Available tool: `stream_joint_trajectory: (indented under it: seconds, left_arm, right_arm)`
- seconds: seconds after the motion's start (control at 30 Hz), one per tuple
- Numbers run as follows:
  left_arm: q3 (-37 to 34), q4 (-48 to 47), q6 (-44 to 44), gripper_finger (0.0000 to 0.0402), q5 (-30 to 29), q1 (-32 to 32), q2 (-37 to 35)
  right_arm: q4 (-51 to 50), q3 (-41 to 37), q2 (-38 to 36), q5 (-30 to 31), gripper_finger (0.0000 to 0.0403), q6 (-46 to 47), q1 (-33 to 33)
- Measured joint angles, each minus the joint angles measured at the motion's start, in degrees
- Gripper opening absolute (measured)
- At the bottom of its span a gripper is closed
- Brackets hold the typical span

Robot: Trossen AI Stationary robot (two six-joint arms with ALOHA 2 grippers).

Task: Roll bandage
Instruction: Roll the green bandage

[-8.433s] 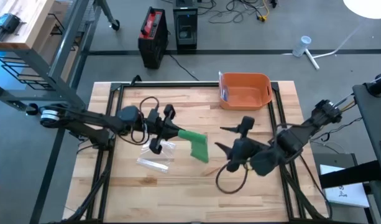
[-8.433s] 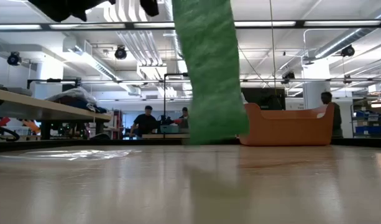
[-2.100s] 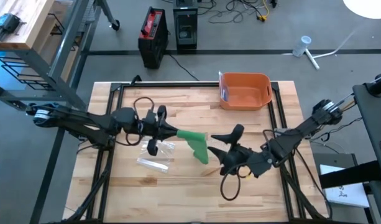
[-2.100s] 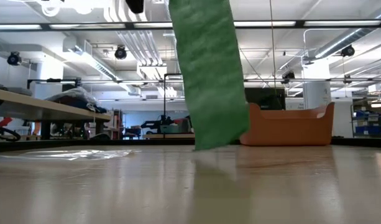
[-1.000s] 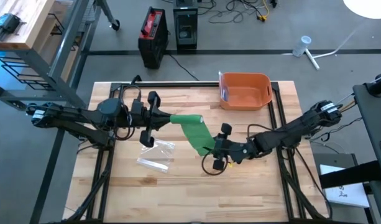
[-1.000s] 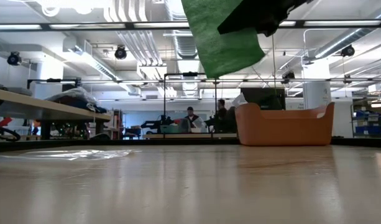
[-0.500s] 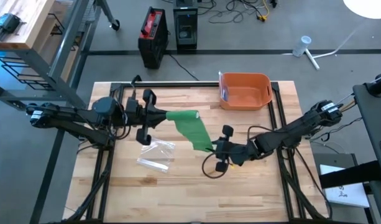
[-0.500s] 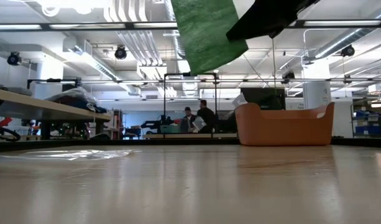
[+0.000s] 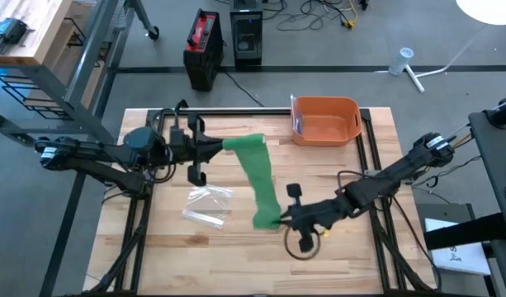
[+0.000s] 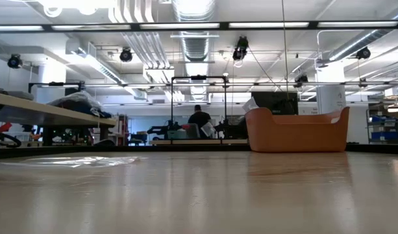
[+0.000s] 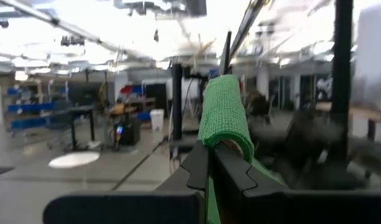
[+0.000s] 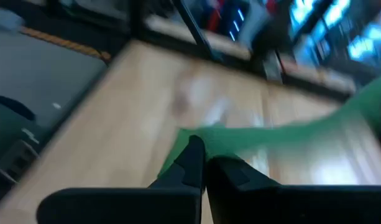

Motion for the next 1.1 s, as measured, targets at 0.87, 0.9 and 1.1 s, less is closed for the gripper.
stream_joint_trajectory:
  seconds: [0.87,0.9,1.1]
  left_arm:
    - [-0.13,-0.62,1.92,0.0000,0.17,5.85,15.72]
    - [-0.13,-0.59,1.88,0.0000,0.17,5.85,14.94]
    - [-0.13,-0.93,2.98,0.0000,0.61,5.85,9.34]
  right_arm:
    - [-0.55,21.37,-0.46,-2.47,0.0000,-22.19,2.36]
    - [-1.57,21.37,-0.45,-2.52,0.0000,-21.67,2.59]
    - [-6.56,21.33,0.72,-7.19,0.0000,-20.12,4.45]
